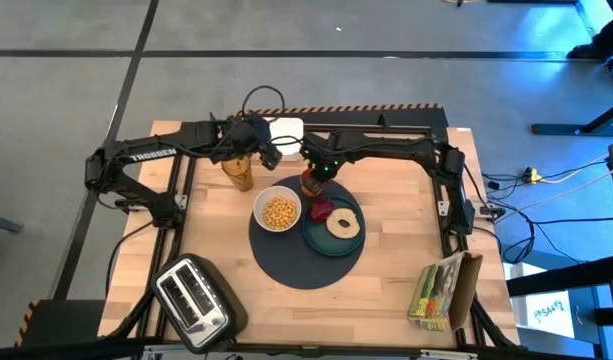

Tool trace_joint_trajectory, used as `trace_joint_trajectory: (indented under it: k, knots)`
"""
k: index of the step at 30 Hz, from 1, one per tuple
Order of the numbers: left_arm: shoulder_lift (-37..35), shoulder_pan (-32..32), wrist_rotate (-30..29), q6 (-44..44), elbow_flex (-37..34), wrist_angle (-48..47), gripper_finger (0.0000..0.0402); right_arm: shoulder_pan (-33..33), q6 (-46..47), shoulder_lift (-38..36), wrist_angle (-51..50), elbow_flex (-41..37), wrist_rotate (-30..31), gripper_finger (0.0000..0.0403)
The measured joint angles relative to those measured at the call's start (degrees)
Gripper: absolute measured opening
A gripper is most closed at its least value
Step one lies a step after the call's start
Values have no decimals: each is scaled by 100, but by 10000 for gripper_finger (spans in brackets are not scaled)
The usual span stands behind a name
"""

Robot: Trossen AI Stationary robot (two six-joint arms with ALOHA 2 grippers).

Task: Arrange a breakfast setting
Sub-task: Put the orange cup of rice to the top of the green plate, then put the yellow spoon to the bottom left of the green plate

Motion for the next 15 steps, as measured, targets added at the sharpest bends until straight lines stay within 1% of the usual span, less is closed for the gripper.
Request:
trace_joint_trajectory:
  k: [4, 8, 11, 15]
  knots:
    - [-33, 274, -17, -160, 0, 0, 275, -7, 63, -26, -15, -1, -16, 148]
    - [-80, 500, 7, -158, 0, 0, 275, -7, 41, -137, -79, -2, -65, 187]
    - [-88, 624, 45, -161, 0, 0, 275, -7, -1, -294, -96, -2, -77, 205]
    - [-88, 729, 525, -81, 0, -124, 275, -26, -26, -620, -14, -2, -199, 216]
